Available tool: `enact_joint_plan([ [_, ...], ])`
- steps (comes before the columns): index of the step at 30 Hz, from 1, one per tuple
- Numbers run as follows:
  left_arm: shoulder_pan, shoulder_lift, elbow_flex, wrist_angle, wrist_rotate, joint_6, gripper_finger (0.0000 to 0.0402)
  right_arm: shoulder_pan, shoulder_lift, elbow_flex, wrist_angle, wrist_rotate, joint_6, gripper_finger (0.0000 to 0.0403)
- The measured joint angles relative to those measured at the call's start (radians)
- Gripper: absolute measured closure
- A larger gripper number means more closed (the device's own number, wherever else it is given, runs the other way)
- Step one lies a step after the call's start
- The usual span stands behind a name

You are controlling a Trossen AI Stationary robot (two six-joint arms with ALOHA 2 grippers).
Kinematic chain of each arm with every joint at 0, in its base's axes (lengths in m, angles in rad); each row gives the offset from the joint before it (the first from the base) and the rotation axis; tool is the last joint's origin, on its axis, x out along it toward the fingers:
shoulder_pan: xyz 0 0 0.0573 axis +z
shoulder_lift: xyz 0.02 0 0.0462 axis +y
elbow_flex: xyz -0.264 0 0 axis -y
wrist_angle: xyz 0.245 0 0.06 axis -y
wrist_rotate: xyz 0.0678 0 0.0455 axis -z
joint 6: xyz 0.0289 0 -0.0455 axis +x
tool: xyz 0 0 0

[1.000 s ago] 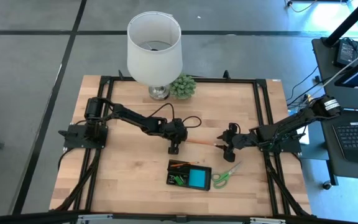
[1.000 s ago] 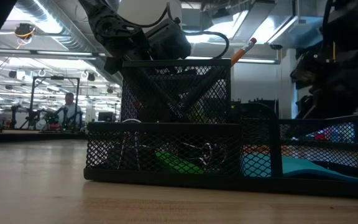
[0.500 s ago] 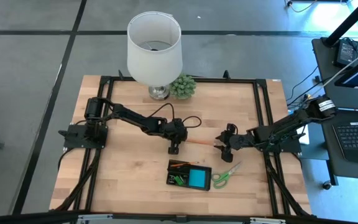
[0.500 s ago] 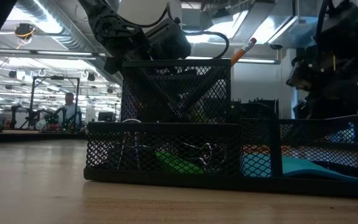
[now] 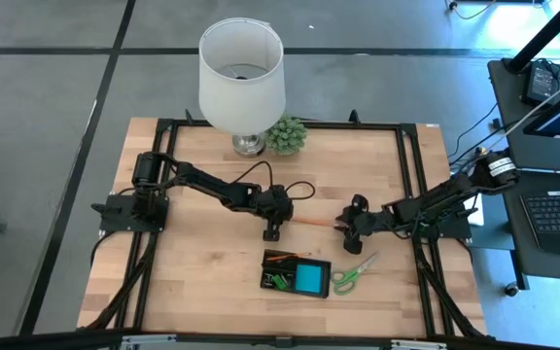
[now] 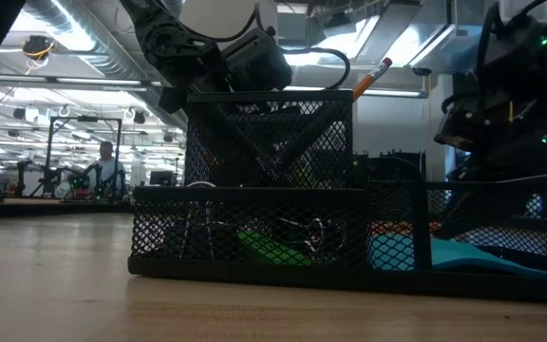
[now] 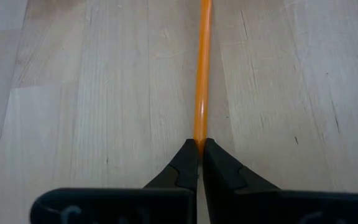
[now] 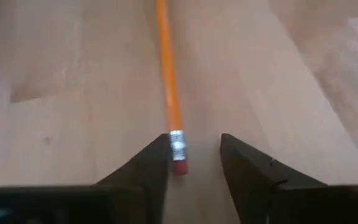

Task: Pick and place office supplies into organizer
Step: Put the orange pencil into the desk organizer

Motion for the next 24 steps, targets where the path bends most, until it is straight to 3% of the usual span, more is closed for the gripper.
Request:
enact_joint_plan([
  [14,0.003,0.001,0.0,0.005,-0.03,0.011,0.039,0.001,0.001,0.0,0.006,-0.023,-0.016,0.0375],
  [20,0.002,0.001,0.0,0.009,-0.06,0.003,0.0383,0.001,0.002,0.0,0.005,-0.024,0.014,0.0381],
  [24,0.003,-0.011,0.0,0.008,-0.072,0.005,0.0351,0.001,0.002,0.009,-0.003,-0.024,0.036,0.0381],
])
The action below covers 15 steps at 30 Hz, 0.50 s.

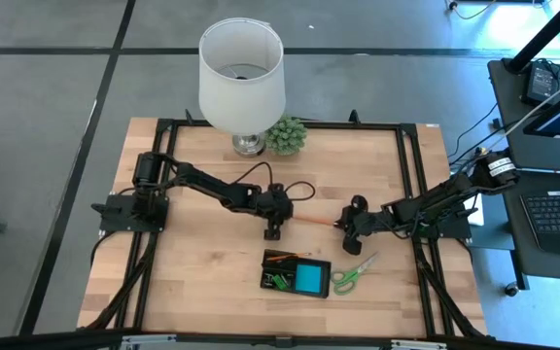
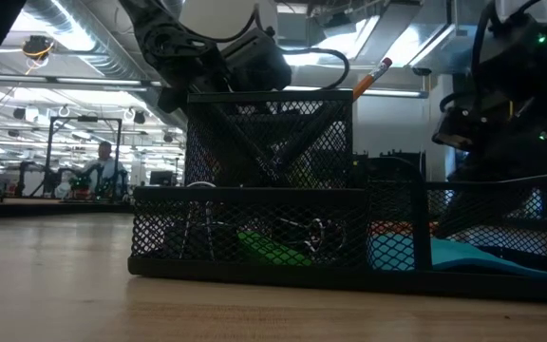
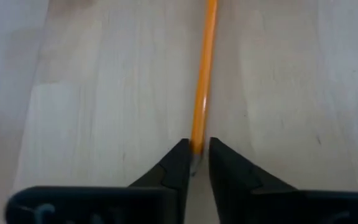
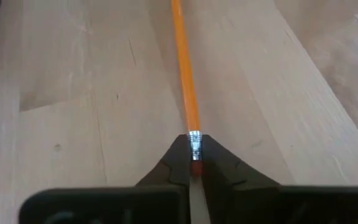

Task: Pick and place office supplies into organizer
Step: Put the orange pencil into the desk organizer

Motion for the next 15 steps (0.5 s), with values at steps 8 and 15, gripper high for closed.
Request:
enact_joint_plan([
  [8,0.004,-0.111,-0.005,-0.143,-0.047,-0.055,0.0277,0.0,-0.024,0.132,-0.258,-0.018,-0.061,0.0381],
  [15,0.004,-0.275,-0.002,-0.374,-0.22,-0.116,0.0257,0.0,-0.024,0.345,-0.62,-0.007,-0.161,0.0381],
])
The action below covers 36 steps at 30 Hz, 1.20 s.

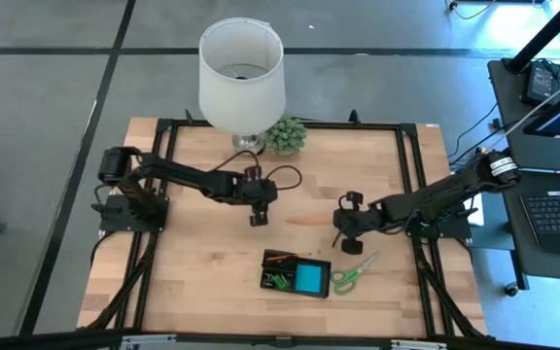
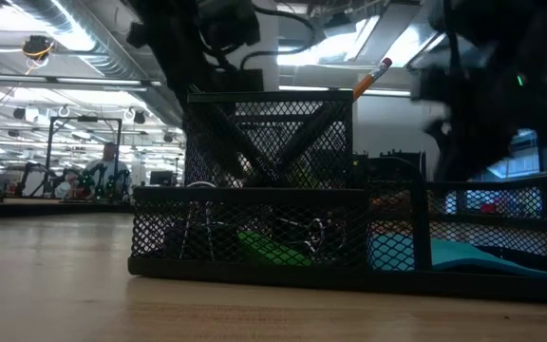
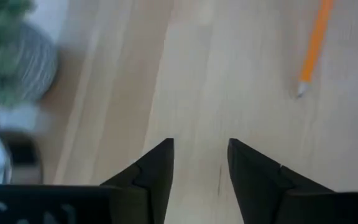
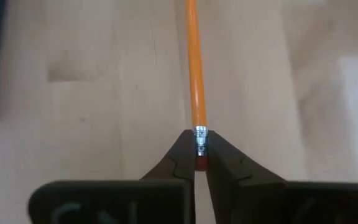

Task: Pick and place office supplies into organizer
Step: Put the orange pencil into the desk organizer

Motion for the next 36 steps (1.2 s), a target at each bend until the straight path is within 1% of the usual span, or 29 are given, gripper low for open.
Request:
enact_joint_plan([
  [5,-0.002,-0.033,0.0,-0.15,0.004,-0.132,0.0256,0.0,0.0,0.213,-0.253,0.003,-0.072,0.0381],
  [10,-0.018,-0.013,0.0,-0.276,0.004,-0.23,0.0256,0.003,-0.001,0.465,-0.519,-0.006,-0.118,0.0381],
  [14,-0.037,0.012,0.0,-0.31,0.004,-0.271,0.0256,0.009,0.005,0.676,-0.692,-0.056,-0.123,0.0381],
  [16,-0.045,0.02,0.0,-0.309,0.006,-0.285,0.0256,0.009,0.026,0.778,-0.775,-0.085,-0.093,0.0381],
  [20,-0.062,0.03,0.001,-0.316,0.006,-0.3,0.026,0.01,0.111,0.969,-0.941,-0.146,-0.039,0.0381],
  [26,-0.07,0.029,0.001,-0.32,0.005,-0.301,0.0266,0.031,0.293,1.214,-1.15,-0.237,-0.051,0.0381],
  [29,-0.07,0.029,0.001,-0.32,0.005,-0.301,0.0269,0.041,0.381,1.318,-1.201,-0.278,-0.053,0.0381],
  [31,-0.07,0.029,0.001,-0.321,0.005,-0.301,0.0271,0.05,0.43,1.376,-1.218,-0.278,-0.065,0.0381],
  [36,-0.07,0.029,0.001,-0.321,0.005,-0.301,0.0272,0.071,0.522,1.469,-1.225,-0.289,-0.073,0.0381],
])
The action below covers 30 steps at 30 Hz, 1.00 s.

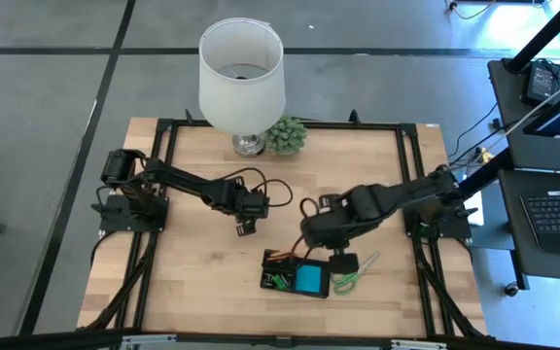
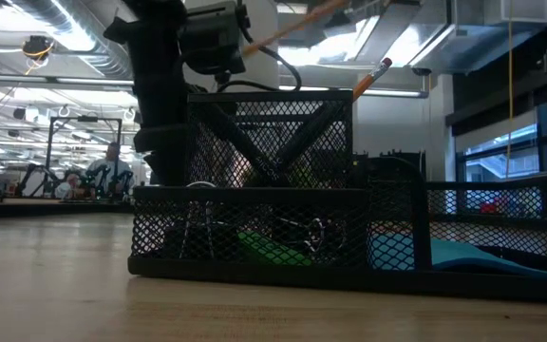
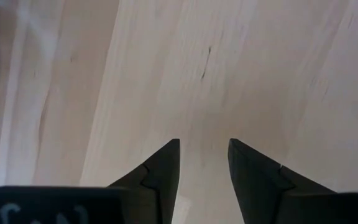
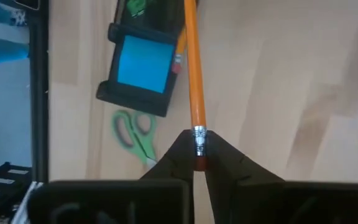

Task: Pick and place office supplies into organizer
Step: Put the orange pencil into the desk organizer

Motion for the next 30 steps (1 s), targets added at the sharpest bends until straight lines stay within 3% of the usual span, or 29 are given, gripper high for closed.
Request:
enact_joint_plan([
  [9,0.0,0.0,0.0,0.0,0.0,0.0,0.0274,0.01,0.124,0.014,-0.001,-0.015,-0.002,0.0381],
  [30,0.0,0.0,0.001,0.016,0.0,-0.001,0.0275,0.009,0.21,0.014,0.044,0.01,-0.007,0.037],
])
